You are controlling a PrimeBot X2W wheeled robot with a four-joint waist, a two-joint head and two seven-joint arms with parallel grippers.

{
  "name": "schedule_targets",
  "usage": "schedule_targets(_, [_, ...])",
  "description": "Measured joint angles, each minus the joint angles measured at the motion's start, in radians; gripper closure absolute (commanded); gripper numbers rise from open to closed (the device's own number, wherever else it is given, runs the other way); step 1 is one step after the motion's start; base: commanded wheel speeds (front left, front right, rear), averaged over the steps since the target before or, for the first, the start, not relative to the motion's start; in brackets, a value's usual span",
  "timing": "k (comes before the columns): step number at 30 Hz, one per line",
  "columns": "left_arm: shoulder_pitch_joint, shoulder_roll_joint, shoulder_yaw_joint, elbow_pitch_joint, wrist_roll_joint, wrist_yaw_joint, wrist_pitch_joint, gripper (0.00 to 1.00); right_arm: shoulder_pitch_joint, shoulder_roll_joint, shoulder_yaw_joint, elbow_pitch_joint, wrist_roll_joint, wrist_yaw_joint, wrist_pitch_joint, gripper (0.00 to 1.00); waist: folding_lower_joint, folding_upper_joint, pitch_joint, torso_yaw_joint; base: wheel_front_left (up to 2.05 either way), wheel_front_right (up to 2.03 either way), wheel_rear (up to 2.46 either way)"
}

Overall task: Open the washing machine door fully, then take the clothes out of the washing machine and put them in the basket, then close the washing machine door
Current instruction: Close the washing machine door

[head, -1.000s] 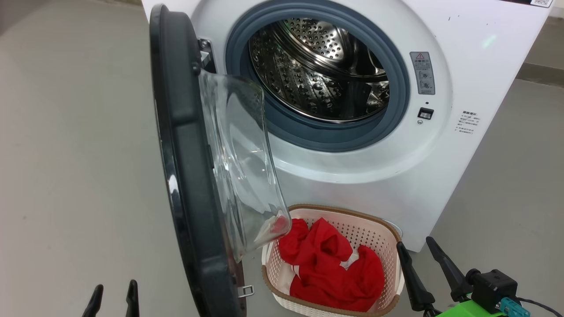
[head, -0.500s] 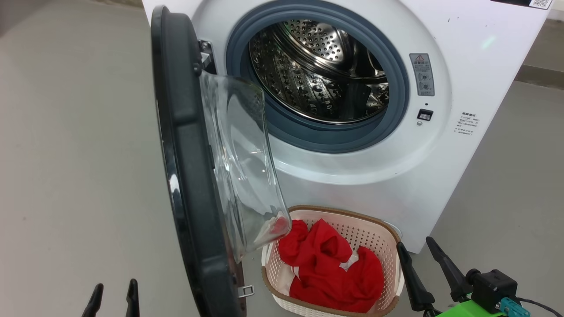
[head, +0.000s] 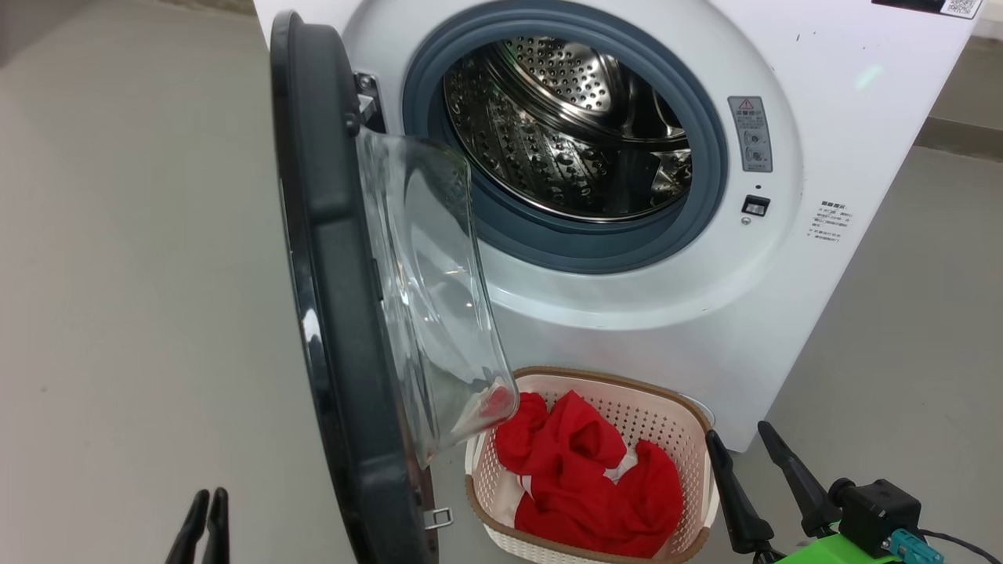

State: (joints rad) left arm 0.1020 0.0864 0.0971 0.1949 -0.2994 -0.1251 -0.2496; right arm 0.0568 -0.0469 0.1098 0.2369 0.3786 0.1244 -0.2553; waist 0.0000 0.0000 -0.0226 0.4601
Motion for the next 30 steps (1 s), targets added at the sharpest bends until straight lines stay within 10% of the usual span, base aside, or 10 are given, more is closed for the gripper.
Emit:
schedule_targets(3, [-0.001, 0.02, -0.009, -0.008, -0.003, 0.0, 0.0, 1.0, 0.0, 0.0, 0.0, 0.0, 0.001, 0.0, 0.0, 0.0, 0.0, 0.0001, -0.002, 0.0, 0.0, 0.0, 0.0])
schedule_targets(19, [-0.095, 0.105, -0.033, -0.11, -0.138, 0.0, 0.0, 1.0, 0.0, 0.001, 0.001, 0.0, 0.009, 0.0, 0.0, 0.0, 0.0, 0.0, -0.013, -0.001, 0.0, 0.0, 0.0])
schedule_targets(25, [-0.133, 0.135, -0.035, -0.131, -0.331, 0.0, 0.0, 1.0, 0.001, 0.001, 0.0, 0.0, 0.009, 0.0, 0.0, 0.0, 0.0, 0.0, -0.015, -0.002, 0.0, 0.0, 0.0])
schedule_targets(30, [-0.151, 0.224, -0.09, -0.121, -0.692, 0.0, 0.007, 1.0, 0.001, 0.001, 0.0, -0.001, 0.009, 0.0, 0.0, 0.0, 0.0, 0.0, -0.014, -0.006, 0.0, 0.0, 0.0])
